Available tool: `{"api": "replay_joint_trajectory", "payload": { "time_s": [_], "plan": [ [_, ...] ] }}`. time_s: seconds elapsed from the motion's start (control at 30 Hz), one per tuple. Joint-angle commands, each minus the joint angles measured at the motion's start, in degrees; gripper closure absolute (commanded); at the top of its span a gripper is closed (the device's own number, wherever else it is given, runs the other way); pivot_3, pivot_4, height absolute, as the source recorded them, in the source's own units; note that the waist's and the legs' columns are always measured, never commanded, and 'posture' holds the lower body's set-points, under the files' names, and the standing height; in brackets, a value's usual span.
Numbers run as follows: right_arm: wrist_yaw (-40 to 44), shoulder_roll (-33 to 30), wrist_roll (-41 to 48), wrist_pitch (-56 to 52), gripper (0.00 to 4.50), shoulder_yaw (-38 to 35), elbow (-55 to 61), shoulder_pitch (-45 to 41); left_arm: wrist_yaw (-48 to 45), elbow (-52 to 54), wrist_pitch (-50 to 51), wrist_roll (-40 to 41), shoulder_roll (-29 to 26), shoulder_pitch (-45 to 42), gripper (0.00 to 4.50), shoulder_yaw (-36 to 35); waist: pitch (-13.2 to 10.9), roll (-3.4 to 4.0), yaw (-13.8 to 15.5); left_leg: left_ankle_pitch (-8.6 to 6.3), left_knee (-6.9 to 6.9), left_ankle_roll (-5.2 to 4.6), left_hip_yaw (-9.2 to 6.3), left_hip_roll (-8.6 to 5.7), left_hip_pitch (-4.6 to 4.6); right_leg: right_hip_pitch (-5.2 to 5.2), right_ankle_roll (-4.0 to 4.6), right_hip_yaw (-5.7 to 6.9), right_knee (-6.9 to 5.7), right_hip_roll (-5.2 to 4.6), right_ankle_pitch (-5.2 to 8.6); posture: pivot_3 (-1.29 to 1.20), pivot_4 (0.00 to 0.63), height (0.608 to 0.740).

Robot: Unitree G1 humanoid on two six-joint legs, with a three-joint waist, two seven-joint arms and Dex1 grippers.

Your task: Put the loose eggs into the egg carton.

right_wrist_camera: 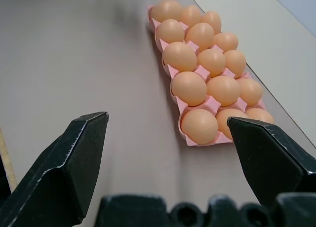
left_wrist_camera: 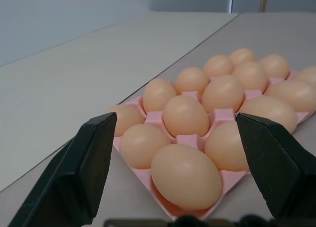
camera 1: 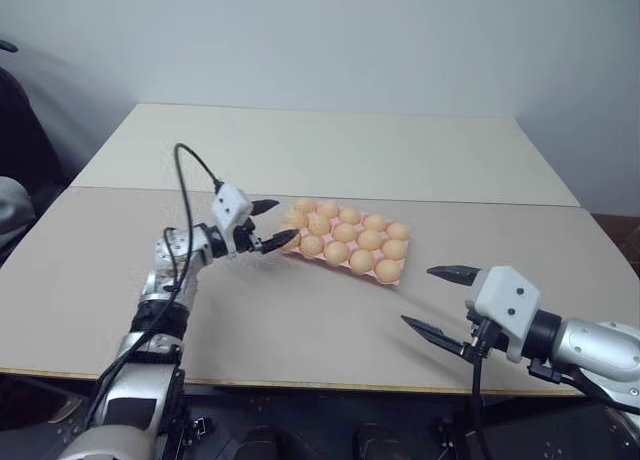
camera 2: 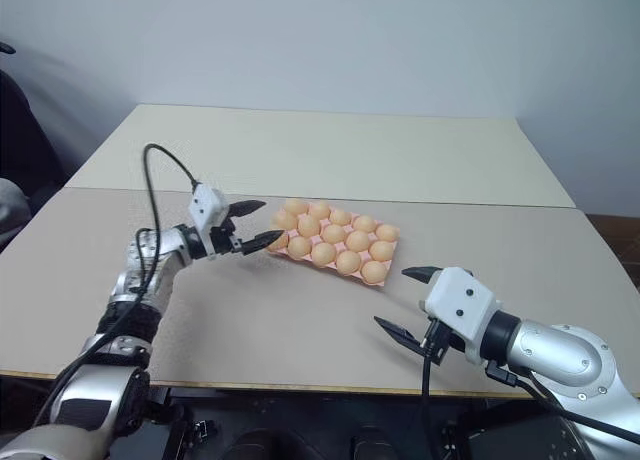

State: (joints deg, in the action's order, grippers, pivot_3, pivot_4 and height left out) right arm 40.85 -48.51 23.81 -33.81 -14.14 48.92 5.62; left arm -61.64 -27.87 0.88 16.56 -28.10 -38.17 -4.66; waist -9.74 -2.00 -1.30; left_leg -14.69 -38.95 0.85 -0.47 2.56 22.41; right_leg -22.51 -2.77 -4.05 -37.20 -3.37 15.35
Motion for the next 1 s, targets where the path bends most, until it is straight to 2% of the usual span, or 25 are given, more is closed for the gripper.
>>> {"api": "replay_joint_trajectory", "payload": {
  "time_s": [0.03, 0.2, 0.37, 0.73, 1.0],
  "plan": [
    [0.3, -0.3, 0.8, 1.0, 0.00, -1.9, 1.4, -0.5, -6.0, 10.2, 6.7, 6.8, -6.9, 4.6, 0.34, -4.3, 0.0, 0.01, -0.2, 0.00, 0.00, 0.00, 0.00, 0.02, -0.02, 0.00, 0.00, 0.00, 0.00, 0.01, 0.00, 0.00, 0.150, 0.740],
    [2.6, -1.3, 1.1, 2.0, 0.00, -2.5, 0.2, -0.7, -13.3, 25.4, 14.3, 11.9, -19.7, 16.0, 0.34, -8.1, 0.0, 0.03, 0.1, 0.00, 0.02, 0.00, 0.02, 0.07, -0.05, 0.02, 0.02, 0.01, 0.04, 0.03, 0.01, 0.00, 0.150, 0.740],
    [4.6, -2.0, 1.4, 3.0, 0.00, -2.0, -1.7, -2.2, -12.6, 36.0, 20.2, 16.0, -26.3, 26.5, 0.34, -15.0, 0.0, 0.04, 0.8, 0.00, 0.02, 0.01, 0.06, 0.08, -0.10, 0.09, 0.03, 0.02, 0.06, -0.02, 0.02, 0.00, 0.150, 0.740],
    [9.0, -3.5, 1.8, 5.1, 0.00, -2.9, -5.6, -2.4, -6.1, 47.4, 26.7, 19.6, -26.7, 37.0, 0.34, -23.5, 0.0, 0.04, 0.5, -0.01, 0.04, 0.00, 0.10, 0.11, -0.12, 0.06, 0.07, 0.01, 0.07, 0.01, 0.03, 0.00, 0.150, 0.740],
    [13.0, -5.9, 1.5, 7.5, 0.00, -3.2, -10.6, -4.5, -0.1, 52.5, 31.4, 21.8, -25.7, 41.2, 0.34, -25.3, 0.0, 0.04, 0.5, -0.01, 0.05, 0.00, 0.11, 0.11, -0.14, 0.06, 0.08, 0.00, 0.07, 0.01, 0.03, 0.00, 0.150, 0.740]
  ]
}}
